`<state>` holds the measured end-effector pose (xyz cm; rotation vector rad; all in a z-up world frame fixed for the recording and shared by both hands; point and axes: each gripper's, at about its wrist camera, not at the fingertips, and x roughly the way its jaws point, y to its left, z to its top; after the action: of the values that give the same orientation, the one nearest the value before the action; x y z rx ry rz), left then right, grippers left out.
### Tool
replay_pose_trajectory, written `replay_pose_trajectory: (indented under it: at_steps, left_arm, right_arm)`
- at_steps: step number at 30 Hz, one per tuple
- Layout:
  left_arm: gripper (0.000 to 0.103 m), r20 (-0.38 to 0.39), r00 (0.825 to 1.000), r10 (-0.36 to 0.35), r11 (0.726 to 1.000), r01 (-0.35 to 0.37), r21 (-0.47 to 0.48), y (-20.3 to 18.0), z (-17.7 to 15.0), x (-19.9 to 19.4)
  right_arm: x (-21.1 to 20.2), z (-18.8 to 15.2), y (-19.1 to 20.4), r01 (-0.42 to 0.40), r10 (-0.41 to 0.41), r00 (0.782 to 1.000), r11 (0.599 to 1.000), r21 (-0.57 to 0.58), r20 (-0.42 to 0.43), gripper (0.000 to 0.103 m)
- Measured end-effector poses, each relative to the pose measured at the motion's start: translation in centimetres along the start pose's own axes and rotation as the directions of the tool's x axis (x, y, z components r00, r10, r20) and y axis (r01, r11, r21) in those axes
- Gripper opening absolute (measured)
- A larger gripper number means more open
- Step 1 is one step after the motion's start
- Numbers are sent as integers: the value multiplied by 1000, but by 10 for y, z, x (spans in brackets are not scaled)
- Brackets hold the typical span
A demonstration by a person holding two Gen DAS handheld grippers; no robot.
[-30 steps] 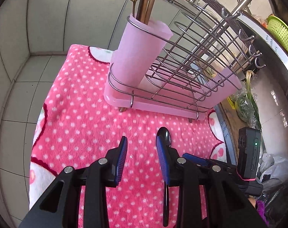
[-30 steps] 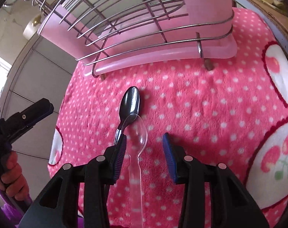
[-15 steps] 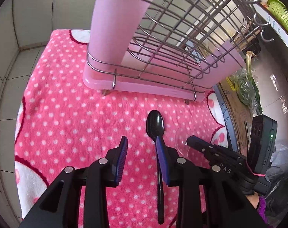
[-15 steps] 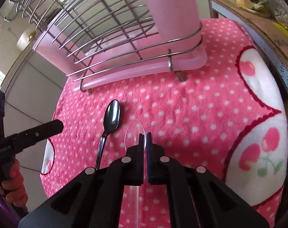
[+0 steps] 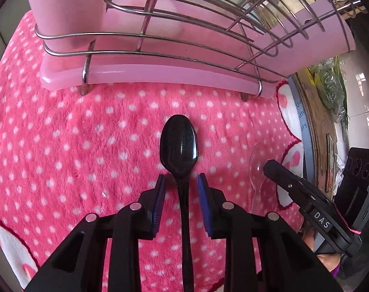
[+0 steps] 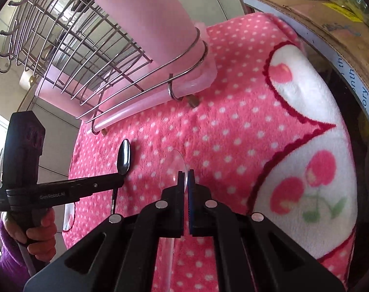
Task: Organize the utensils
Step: 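Grasp the black spoon with the left tool while the right tool grasps the clear plastic spoon, then lift both spoons and carry them above the pink cup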
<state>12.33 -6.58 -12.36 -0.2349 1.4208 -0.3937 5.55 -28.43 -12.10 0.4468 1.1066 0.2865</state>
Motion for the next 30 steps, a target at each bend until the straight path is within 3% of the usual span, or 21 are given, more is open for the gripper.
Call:
replay_pose_trajectory:
  at_steps: [2,4,16,25,30]
  left_arm:
    - [23,-4,1000,5,1000,-5,2,-2,3,3]
    - [15,-4,1000,10,1000,-10,11,-3,5,4]
    - [10,30,999,-13,999,11,53,-8,3,-1]
    - [9,104,991,-86,996,82,42,6,-7,-32]
    - [9,190,971,-142,989,134,55,13,-18,-64]
  right_arm:
    - [2,0,-2,-15,15,1000,1000,7,-13,3]
    - [3,1,-5,-33,33,999,999,23,-24,3]
    - [21,6,-15,-103,111,985,993,65,-132,8]
    - [14,1,-6,-121,123,991,992,34,-53,5]
    - [-16,2,6,-134,135,990,991,-8,52,4]
